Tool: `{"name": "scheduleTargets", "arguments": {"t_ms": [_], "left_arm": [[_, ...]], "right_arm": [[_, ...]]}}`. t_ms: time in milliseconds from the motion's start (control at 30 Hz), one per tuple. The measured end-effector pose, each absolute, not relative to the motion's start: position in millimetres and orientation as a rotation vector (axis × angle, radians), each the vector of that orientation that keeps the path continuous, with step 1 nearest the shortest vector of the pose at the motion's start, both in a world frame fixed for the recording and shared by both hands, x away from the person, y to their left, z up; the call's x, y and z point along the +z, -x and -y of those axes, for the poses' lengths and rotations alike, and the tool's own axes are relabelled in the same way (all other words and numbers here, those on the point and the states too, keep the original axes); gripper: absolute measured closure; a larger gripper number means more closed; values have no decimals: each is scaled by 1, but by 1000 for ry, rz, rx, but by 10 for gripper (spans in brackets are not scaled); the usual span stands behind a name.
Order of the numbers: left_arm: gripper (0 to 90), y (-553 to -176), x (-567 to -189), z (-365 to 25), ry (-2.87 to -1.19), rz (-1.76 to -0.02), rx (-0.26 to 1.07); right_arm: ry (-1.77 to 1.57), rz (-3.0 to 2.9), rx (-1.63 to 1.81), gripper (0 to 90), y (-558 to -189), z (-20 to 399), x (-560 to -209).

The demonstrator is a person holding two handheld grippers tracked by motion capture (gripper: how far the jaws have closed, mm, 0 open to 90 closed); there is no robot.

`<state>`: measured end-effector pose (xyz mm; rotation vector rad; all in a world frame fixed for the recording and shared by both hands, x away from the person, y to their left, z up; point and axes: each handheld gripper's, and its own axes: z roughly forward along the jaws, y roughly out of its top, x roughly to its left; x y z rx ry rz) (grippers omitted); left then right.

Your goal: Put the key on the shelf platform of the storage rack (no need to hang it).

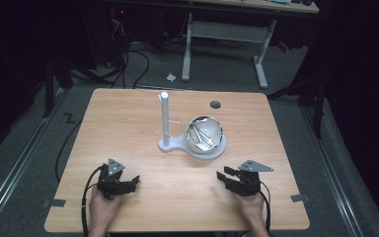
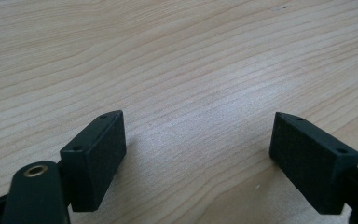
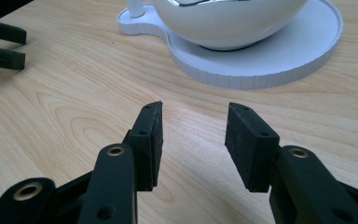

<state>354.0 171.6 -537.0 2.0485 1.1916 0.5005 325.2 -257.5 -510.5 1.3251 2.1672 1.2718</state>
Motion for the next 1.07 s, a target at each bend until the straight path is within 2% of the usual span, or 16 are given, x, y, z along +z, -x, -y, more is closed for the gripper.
{"name": "scheduleTargets", "arguments": {"t_ms": [600,833,1067], "left_arm": [[190,-354,-537,-171,-2053,-1186,499],[190,-354,-537,-171,-2052,-1185,498],[190,-353,-537,-171,-2052,-1185,498]], "right_arm": [[-1210,-2257,1096,541,-323,230,-523],[-1162,-2313,1007,479,-323,221,-531],[-1143,-2313,993,471,-323,220,-531]]}}
